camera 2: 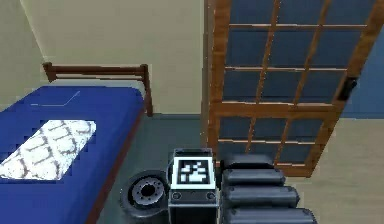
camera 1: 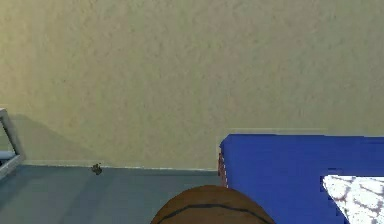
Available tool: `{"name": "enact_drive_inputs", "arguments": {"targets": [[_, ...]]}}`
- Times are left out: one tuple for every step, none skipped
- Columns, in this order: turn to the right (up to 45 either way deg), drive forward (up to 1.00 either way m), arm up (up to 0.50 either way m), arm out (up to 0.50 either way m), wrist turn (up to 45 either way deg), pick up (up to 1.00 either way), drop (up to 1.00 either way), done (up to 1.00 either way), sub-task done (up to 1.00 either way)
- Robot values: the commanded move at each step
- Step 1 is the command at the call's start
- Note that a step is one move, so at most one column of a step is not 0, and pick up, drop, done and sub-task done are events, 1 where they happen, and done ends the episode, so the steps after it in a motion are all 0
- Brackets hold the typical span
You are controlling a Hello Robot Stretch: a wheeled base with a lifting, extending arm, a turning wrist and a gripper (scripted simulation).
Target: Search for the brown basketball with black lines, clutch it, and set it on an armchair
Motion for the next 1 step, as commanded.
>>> {"name": "enact_drive_inputs", "arguments": {"targets": [[-45.0, 0.00, 0.00, 0.00, 0.0, 0.00, 0.00, 0.00, 0.00]]}}
